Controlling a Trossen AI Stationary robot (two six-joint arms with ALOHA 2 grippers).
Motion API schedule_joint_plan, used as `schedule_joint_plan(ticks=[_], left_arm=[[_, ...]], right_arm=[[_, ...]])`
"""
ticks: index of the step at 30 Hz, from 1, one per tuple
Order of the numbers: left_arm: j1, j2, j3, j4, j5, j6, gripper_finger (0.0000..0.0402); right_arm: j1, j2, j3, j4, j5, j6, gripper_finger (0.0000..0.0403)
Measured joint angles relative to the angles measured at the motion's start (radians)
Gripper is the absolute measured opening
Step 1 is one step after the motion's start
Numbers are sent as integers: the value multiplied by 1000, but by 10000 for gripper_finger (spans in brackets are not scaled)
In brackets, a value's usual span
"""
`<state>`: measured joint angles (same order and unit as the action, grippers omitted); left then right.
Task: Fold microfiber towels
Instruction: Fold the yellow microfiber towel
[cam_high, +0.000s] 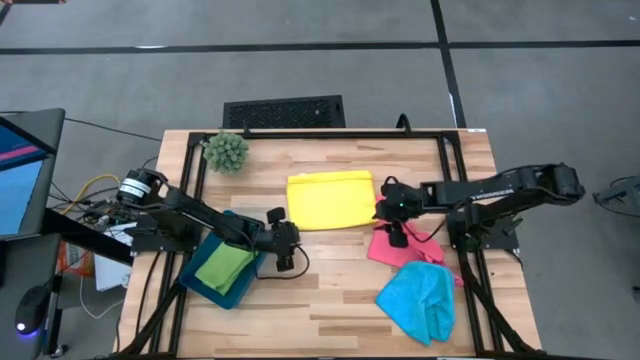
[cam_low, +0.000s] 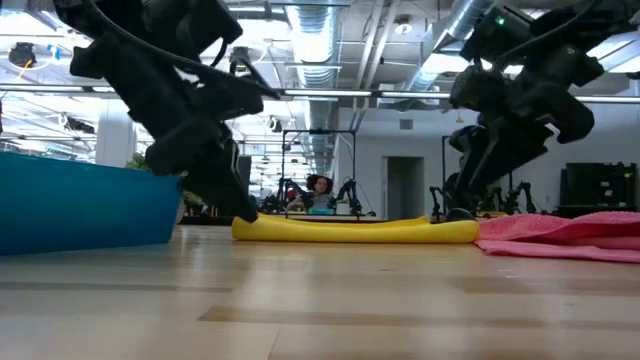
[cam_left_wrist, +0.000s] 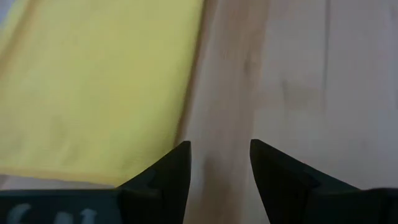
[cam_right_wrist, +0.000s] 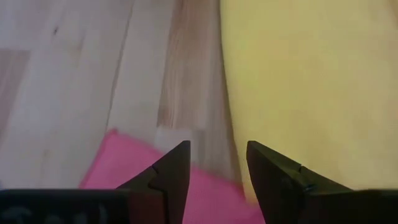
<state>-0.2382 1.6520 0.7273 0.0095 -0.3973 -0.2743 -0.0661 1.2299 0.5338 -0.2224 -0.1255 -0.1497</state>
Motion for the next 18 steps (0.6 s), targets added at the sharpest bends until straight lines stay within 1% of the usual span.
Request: schedule_joint_plan(ticks=[4,8,10,18], left_arm=[[3,0,13,-13,-31,3,158],[12,-20,43,-46,-39,26,158],[18,-28,44,-70,-66,39,158],[72,-15,19,-97,-45,21,158]], right_arm=[[-1,48,0,22,-3,24,185],[-1,53,1,21,-3,17,182],[-1,52,1,26,1,4,180],[-17,60,2,28,19,-79,176]])
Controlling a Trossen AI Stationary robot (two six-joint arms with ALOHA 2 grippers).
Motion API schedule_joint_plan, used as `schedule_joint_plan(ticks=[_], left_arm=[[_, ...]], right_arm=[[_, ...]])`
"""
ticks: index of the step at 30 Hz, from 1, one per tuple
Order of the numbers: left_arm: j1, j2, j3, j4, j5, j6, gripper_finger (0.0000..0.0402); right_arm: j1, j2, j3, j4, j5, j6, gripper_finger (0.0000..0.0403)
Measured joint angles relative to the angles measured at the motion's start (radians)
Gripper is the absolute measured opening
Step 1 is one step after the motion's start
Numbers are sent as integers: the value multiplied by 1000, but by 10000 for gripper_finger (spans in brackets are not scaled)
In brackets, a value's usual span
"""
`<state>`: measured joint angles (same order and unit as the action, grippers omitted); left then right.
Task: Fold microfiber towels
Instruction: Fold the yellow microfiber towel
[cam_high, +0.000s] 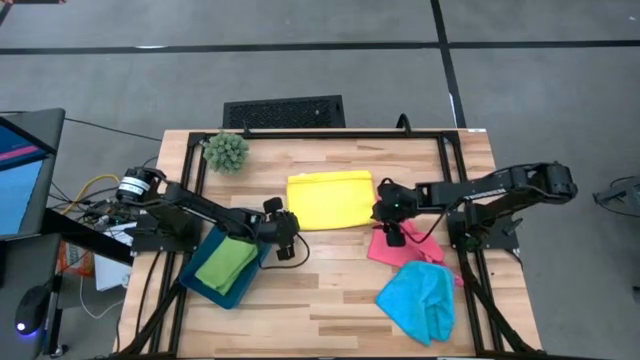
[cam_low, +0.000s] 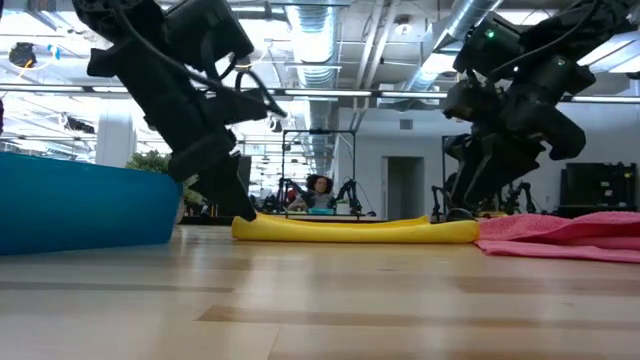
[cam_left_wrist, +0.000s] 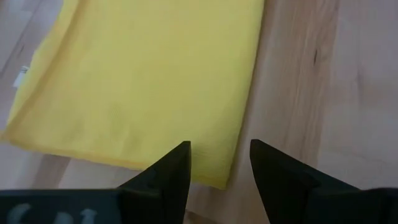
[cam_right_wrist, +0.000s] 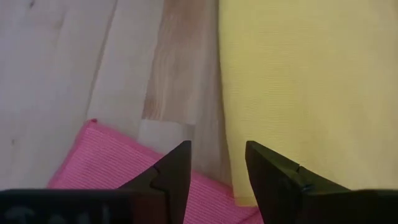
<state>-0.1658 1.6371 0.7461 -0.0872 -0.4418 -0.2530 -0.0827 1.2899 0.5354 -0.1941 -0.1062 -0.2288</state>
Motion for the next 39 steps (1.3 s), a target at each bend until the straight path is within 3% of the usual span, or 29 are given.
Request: schedule_joint_plan(ticks=[13,18,26,32,39], left_arm=[[10,7,-9,11,53,38,158],[10,51,-5,19,119,46,158],[13,77,-5,7,91,-19,155],[15,77,-5,2,115,-18,123],[17,78,-7,-12,119,-21,55]], right_arm=[[-44,210,4,67,-8,-33,178],[-43,203,3,69,-10,-17,178],[-44,157,-2,58,0,31,174],[-42,157,-2,56,1,58,162],[-42,157,-2,42,3,88,125]])
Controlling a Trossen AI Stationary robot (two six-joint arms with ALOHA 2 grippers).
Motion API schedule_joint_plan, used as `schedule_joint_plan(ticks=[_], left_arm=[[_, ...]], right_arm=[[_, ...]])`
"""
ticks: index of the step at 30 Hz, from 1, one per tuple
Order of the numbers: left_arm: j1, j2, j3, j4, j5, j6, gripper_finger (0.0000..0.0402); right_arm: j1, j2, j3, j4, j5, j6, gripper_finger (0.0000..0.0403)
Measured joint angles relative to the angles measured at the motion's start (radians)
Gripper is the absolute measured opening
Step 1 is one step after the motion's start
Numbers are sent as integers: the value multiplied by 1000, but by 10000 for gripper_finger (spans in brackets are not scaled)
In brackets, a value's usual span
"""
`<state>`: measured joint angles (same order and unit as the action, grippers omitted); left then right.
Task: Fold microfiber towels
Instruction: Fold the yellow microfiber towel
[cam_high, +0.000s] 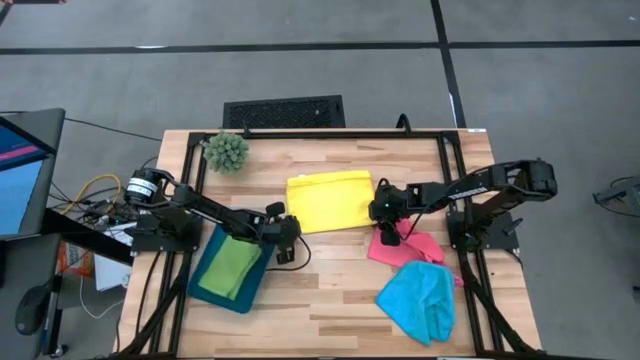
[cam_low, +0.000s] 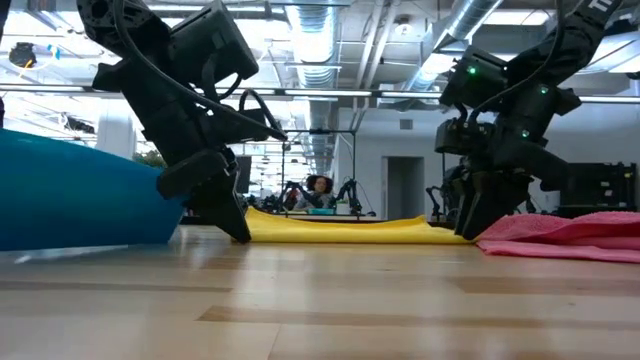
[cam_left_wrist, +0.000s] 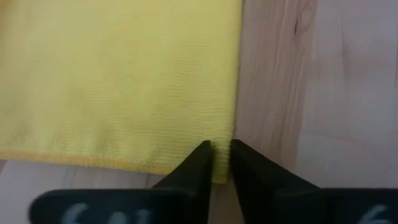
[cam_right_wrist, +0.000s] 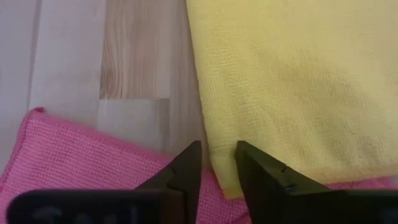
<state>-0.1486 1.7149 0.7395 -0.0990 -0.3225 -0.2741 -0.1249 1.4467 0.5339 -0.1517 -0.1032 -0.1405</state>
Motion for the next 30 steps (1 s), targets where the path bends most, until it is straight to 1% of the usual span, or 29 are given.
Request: schedule_joint_plan(ticks=[3,5,13,19,24,30], left_arm=[[1,0,3,-6,-3,-1,22],[1,1,18,-22,2,-5,8],[1,7,113,-142,10,-24,2],[0,7,183,-226,8,-58,1],[3,6,235,-262,0,-57,0],[26,5,297,-384,-50,-71,0]], right_arm=[[0,0,0,-10,0,4,104],[0,-1,1,-19,0,4,91],[0,-25,1,-36,-3,22,44],[-2,-130,1,-66,-3,36,8],[-24,-220,2,-106,-3,37,11],[-124,-270,2,-126,-2,37,14]])
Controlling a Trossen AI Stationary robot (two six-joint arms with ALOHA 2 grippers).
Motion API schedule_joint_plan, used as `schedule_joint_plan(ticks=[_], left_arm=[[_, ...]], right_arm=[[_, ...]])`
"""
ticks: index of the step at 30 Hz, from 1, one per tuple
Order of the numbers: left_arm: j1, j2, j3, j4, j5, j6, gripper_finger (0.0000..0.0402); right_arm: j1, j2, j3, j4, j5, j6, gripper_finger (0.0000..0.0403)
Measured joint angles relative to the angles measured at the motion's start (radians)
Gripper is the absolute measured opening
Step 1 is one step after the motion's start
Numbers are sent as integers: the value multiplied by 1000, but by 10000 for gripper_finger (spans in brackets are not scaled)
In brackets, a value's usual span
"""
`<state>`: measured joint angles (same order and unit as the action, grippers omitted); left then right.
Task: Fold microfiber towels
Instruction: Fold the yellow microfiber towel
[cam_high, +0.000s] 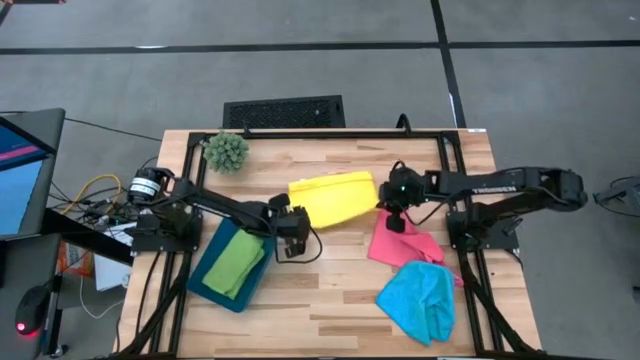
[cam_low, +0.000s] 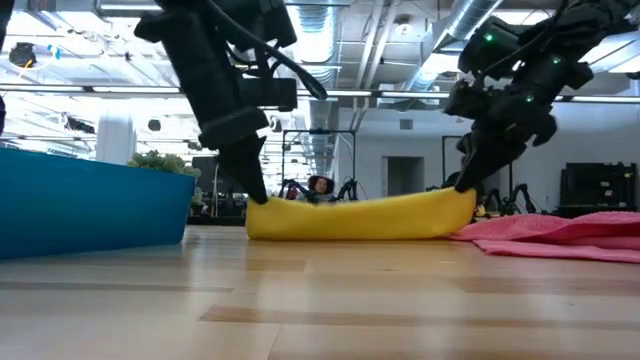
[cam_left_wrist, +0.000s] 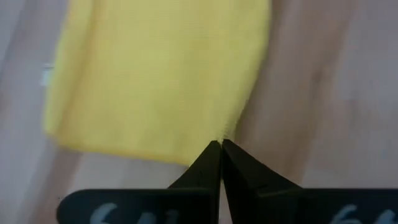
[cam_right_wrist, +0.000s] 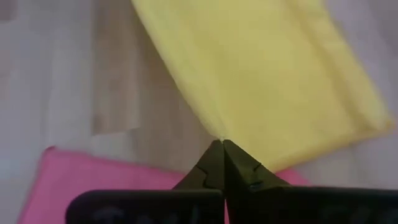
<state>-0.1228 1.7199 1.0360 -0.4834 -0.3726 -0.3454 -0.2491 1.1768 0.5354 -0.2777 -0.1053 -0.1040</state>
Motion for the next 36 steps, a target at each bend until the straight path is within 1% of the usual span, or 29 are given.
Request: schedule_joint_plan(ticks=[7,10,19,22,26,30,36], left_arm=[[66,-4,9,-24,-9,-16,0],[94,-14,10,-23,-10,-16,0],[159,-22,10,-33,-19,-8,0],[178,-22,10,-37,-43,-7,0],[209,-22,10,-33,-45,4,0],[238,-22,10,-34,-45,12,0],[280,-16,8,-30,-33,74,0]], right_arm=[[-134,17,0,39,-3,-7,10],[-168,22,7,47,-5,-23,12],[-227,27,90,72,-1,-111,12],[-253,66,103,81,-2,-115,12],[-285,147,113,91,-2,-116,12],[-293,210,113,118,-4,-123,13],[-298,251,149,115,2,-133,13]])
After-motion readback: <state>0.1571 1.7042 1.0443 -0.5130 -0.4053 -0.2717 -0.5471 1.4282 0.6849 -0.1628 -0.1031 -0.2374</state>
